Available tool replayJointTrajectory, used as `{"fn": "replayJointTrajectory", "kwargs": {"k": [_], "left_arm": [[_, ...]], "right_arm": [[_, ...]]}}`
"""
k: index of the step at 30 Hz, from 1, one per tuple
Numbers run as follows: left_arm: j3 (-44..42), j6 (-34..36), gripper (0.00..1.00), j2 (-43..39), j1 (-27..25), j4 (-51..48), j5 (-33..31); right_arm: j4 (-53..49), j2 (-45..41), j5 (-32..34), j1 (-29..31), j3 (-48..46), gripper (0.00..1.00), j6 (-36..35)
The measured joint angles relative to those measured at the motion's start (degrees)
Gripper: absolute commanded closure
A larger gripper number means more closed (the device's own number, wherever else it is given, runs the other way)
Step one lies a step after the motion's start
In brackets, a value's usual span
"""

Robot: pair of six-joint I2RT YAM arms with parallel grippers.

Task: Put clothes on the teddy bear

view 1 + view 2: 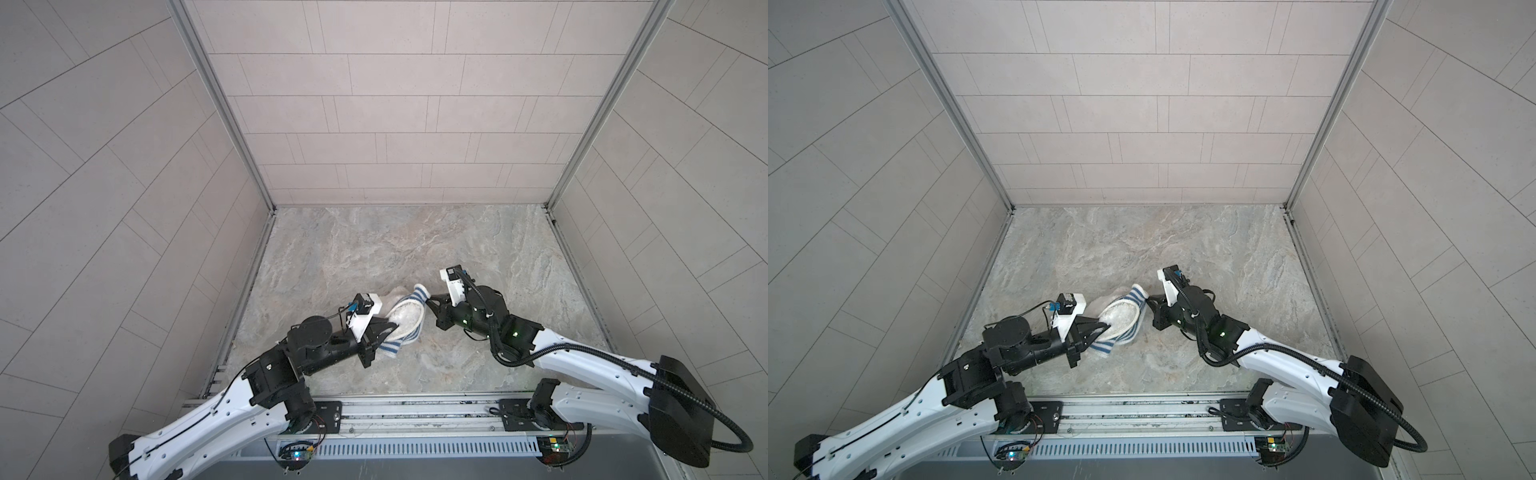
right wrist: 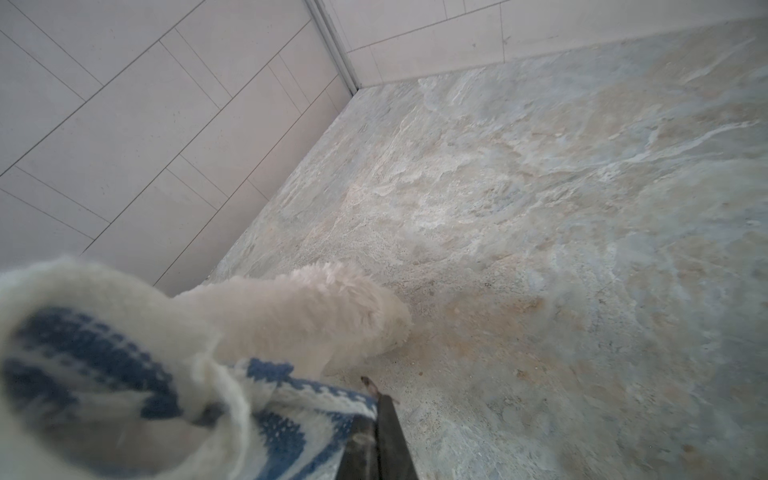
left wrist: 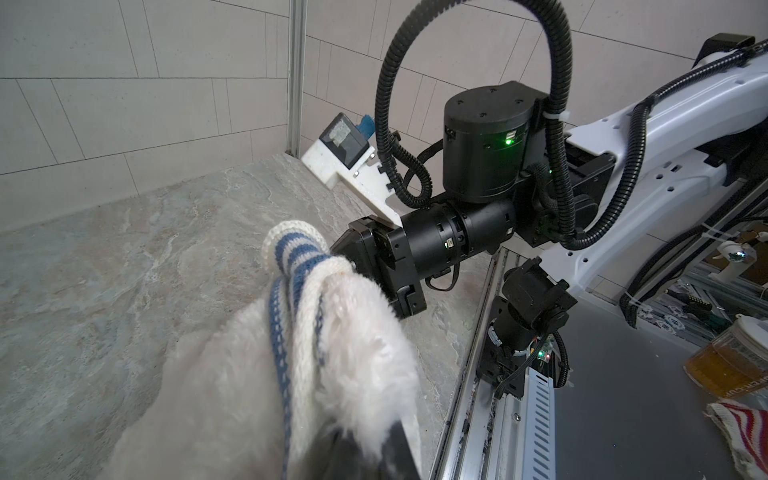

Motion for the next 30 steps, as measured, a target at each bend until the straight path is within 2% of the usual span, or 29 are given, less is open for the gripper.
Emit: {"fn": "replayJointTrajectory", "kwargs": {"k": [5,12,19,25,27,30], "left_arm": [[0.17,1.6,1.0,0.92,-0.68,-1.68,-0.94],[3.26,6.88,1.0,4.42,-8.63,-2.91,-6.69],[3.37,8.41,1.0,5.79,-9.33,-3.41,-8.83],[3.37,9.25,1.0,4.92,-9.4,-6.64,-10.75],[3.39,9.51,1.0,4.83,-9.77,-6.82,-11.32],[3.48,10.01,1.0,3.65,-10.43,-6.43,-11.91]], "right_arm": [[-1.07,0.55,-0.83,-0.22,0.9,1.0,-0.46],[-7.3,-2.34,2.08,0.59,6.16,1.0,-2.97],[-4.52,0.87,0.42,-1.9,3.08,1.0,-2.38],[0.85,4.81,-4.39,-3.13,0.17,1.0,-0.76],[0.9,3.65,-4.11,-2.12,0.11,1.0,-1.66],[-2.27,-3.08,-0.52,2.49,0.02,0.96,-6.64]]}}
